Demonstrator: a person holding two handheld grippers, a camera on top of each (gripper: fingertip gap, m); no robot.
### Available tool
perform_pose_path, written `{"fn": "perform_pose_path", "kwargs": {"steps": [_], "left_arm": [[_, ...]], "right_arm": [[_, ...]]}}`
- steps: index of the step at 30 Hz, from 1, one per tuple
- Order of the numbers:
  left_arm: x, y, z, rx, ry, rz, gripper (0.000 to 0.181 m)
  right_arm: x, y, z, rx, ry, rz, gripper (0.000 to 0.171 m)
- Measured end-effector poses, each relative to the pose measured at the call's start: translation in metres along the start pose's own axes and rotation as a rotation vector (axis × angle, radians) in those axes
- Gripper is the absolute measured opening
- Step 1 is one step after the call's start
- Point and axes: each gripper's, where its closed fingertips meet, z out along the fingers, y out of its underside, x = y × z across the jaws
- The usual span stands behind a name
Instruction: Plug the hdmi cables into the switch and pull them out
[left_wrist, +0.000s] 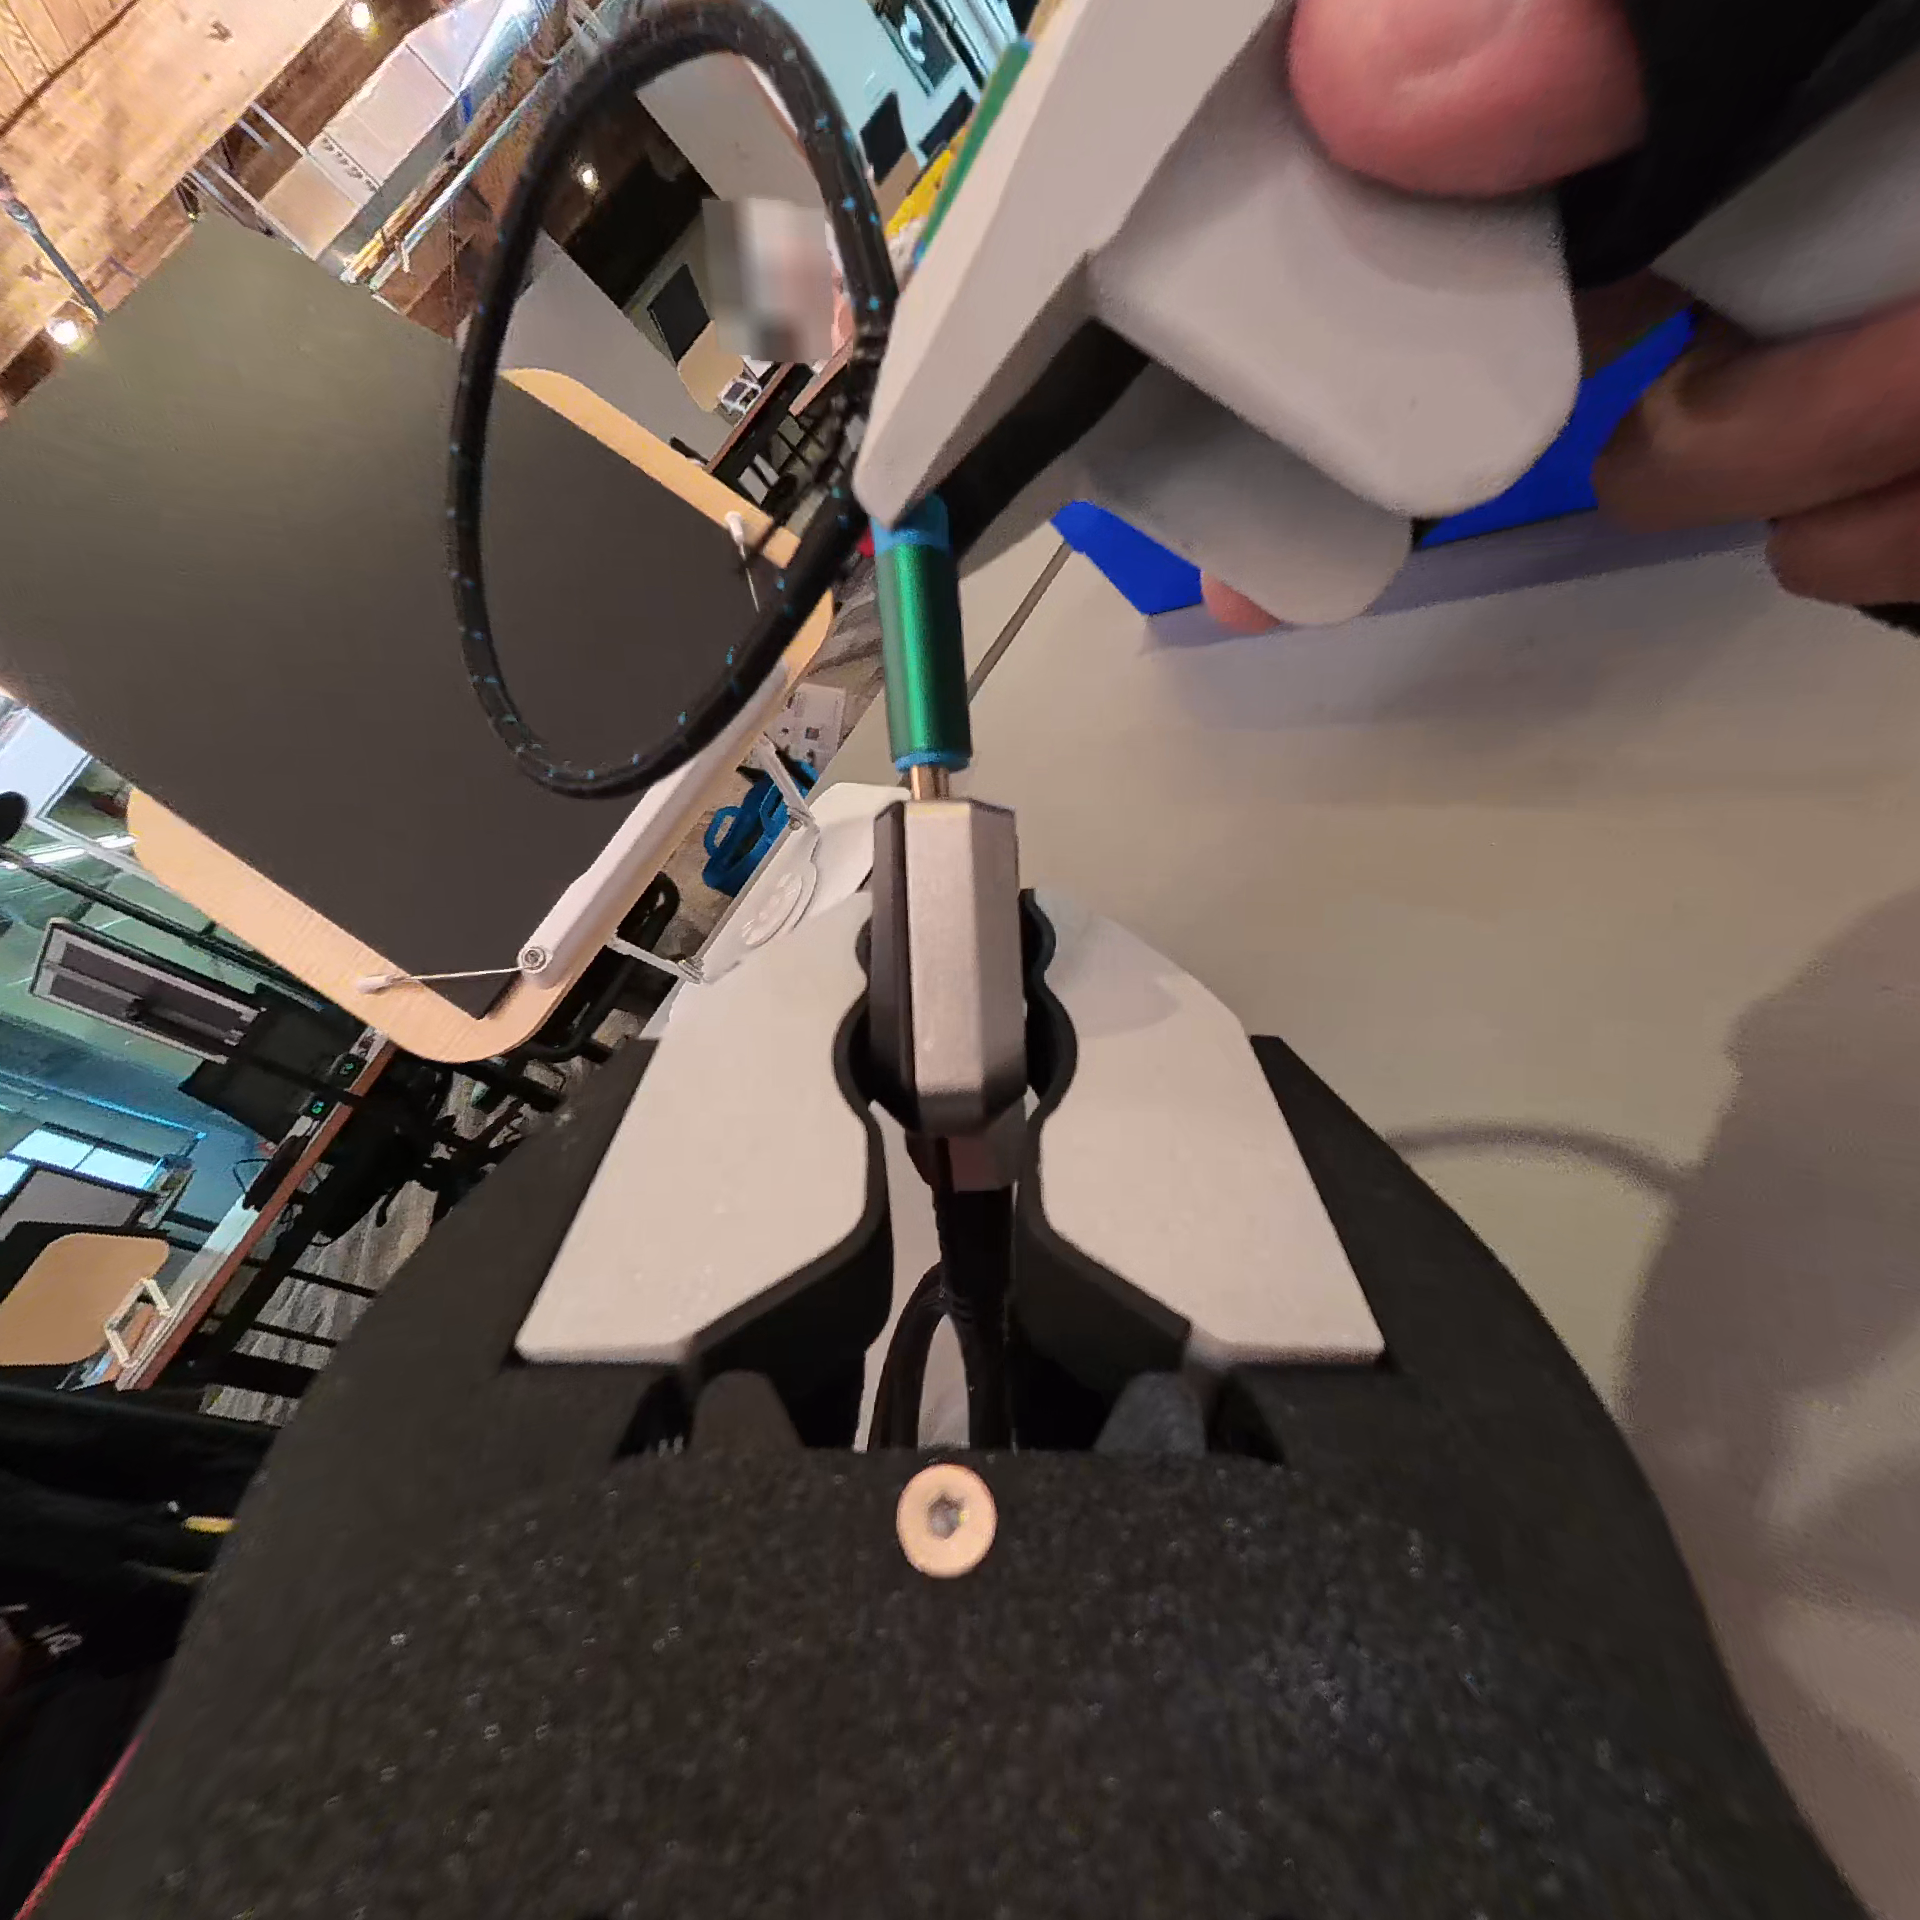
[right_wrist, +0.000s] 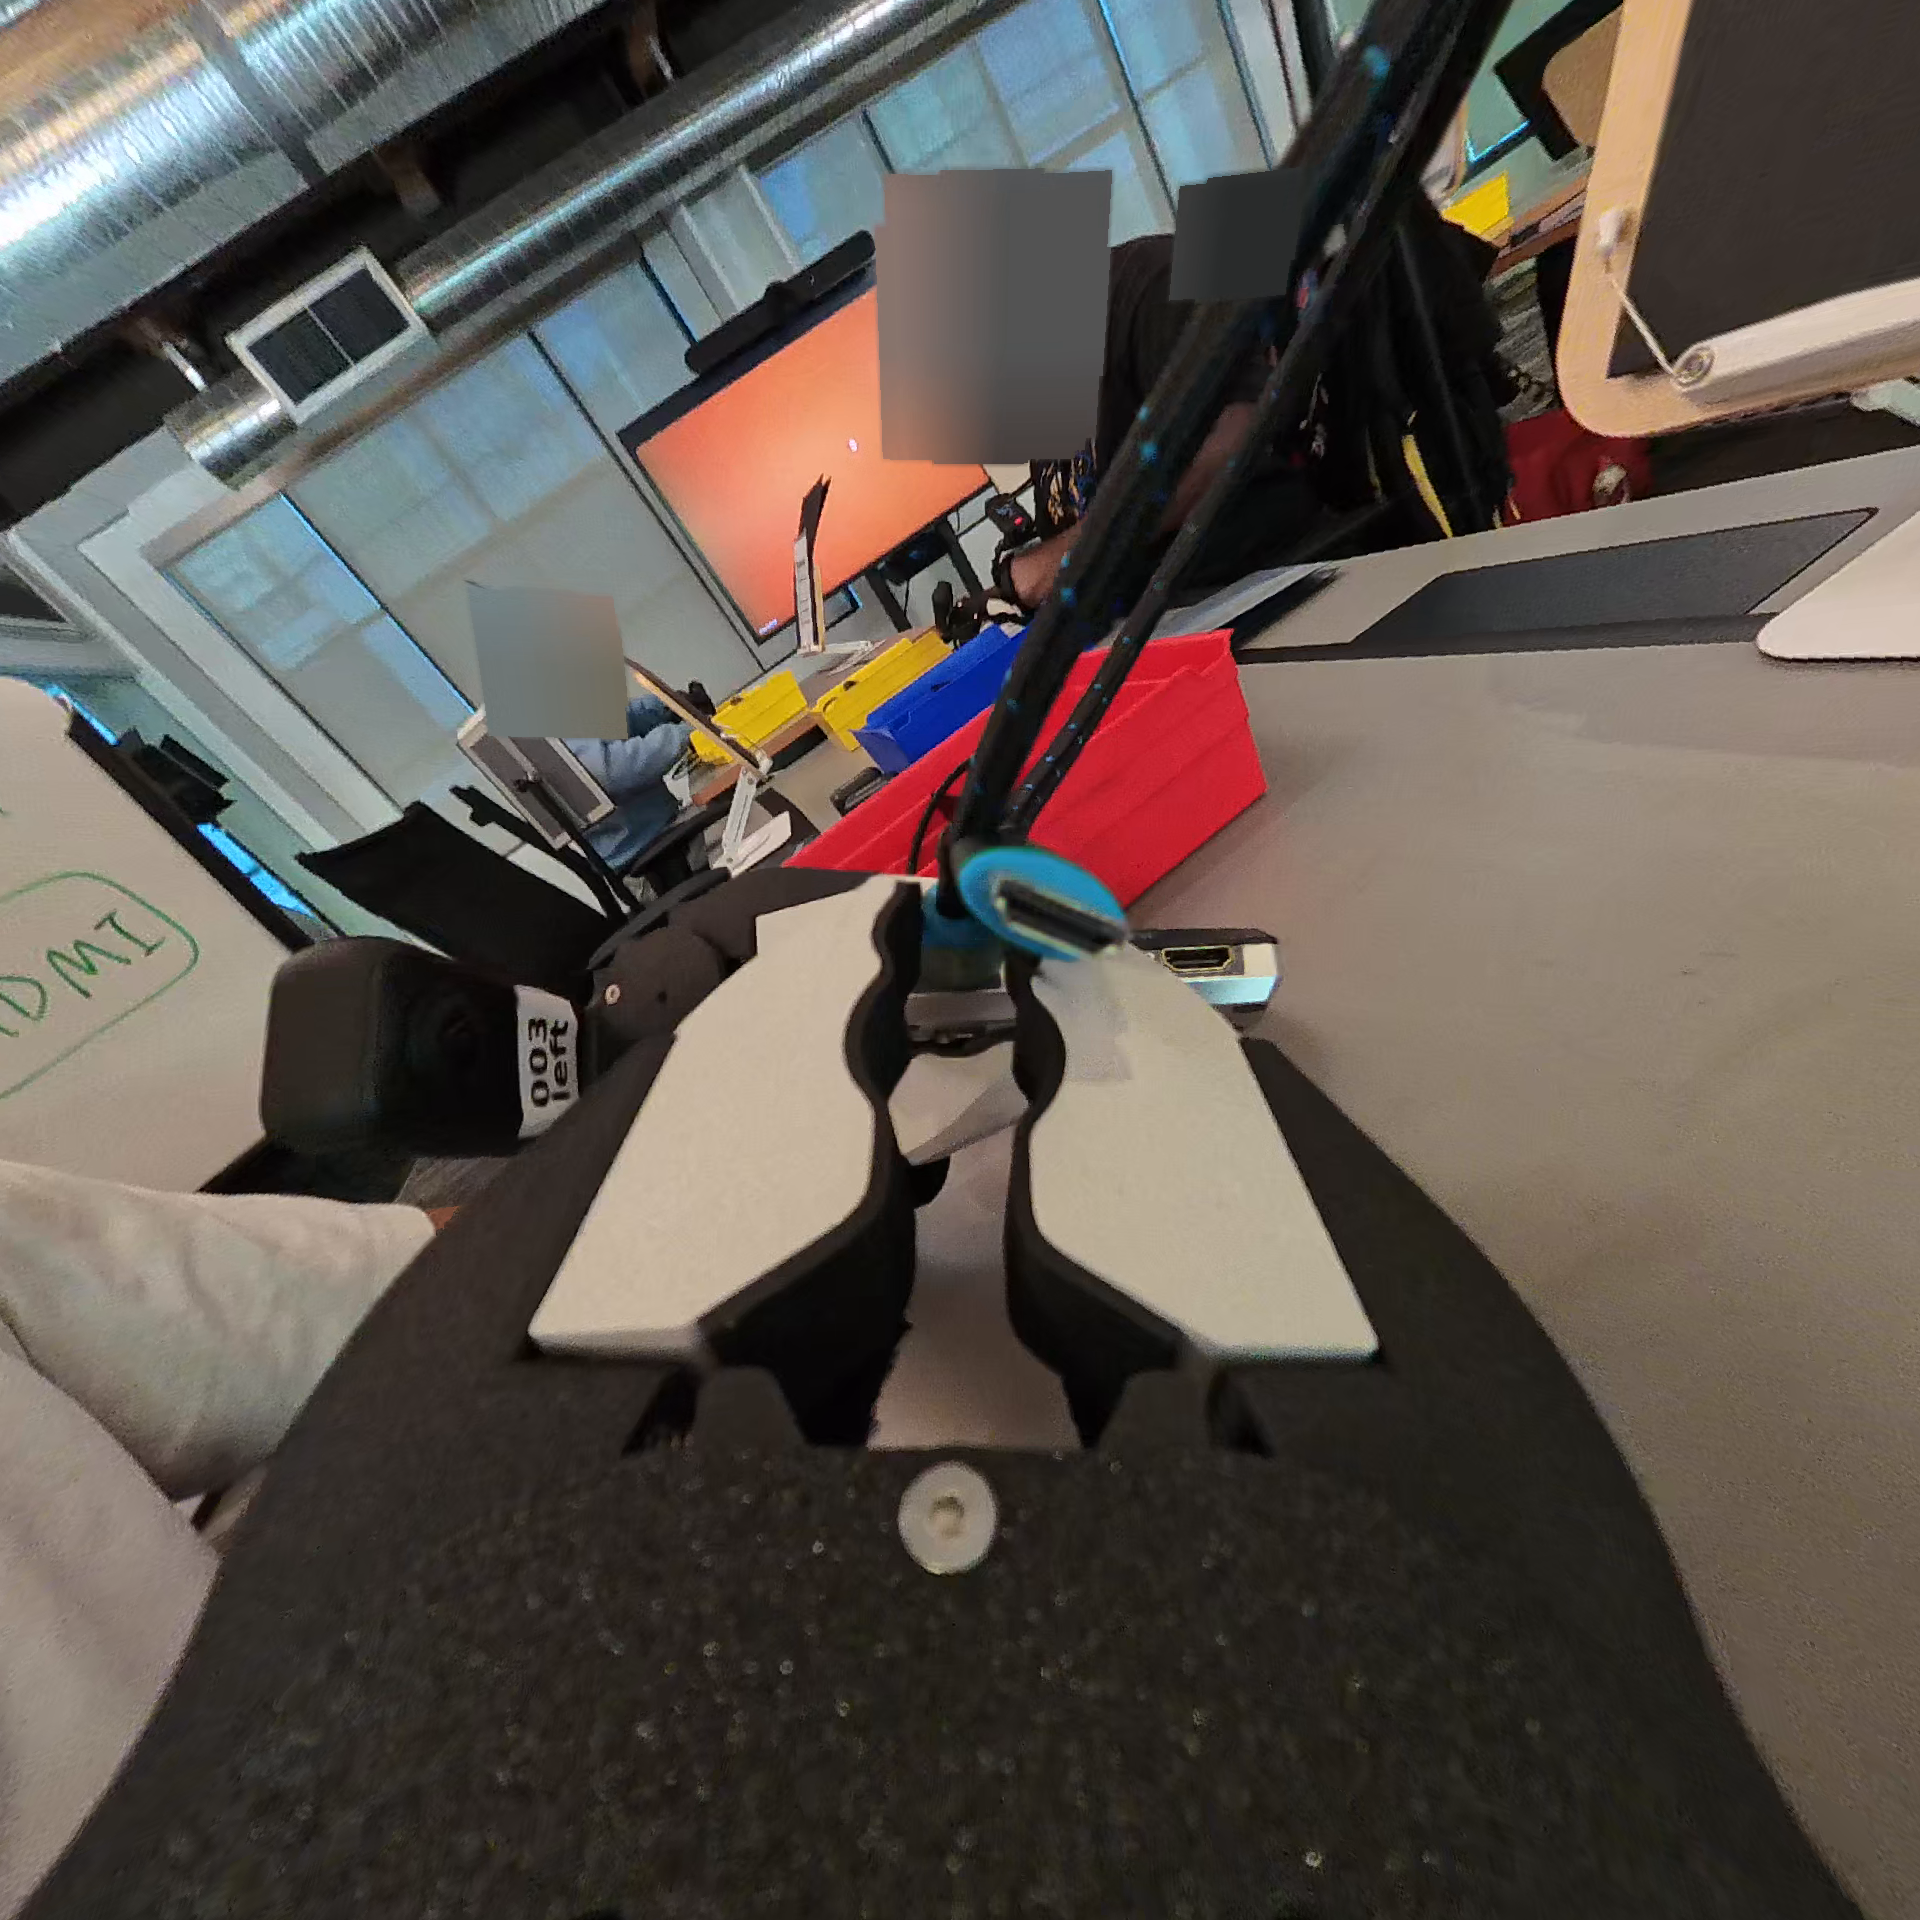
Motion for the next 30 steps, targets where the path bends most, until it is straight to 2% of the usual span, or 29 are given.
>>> {"fn": "perform_pose_path", "kwargs": {"steps": [8, 20, 30], "left_arm": [[0.005, 0.0, -0.001, -0.032, 0.002, -0.011, 0.021], [0.01, 0.004, 0.002, -0.07, -0.006, 0.038, 0.02], [0.009, 0.005, 0.004, -0.072, -0.003, 0.039, 0.02]], "right_arm": [[0.004, 0.004, -0.002, -0.034, 0.061, -0.095, 0.012], [0.011, 0.011, -0.007, -0.021, -0.008, 0.034, 0.012], [0.012, 0.012, -0.004, -0.034, -0.018, 0.025, 0.012]]}}
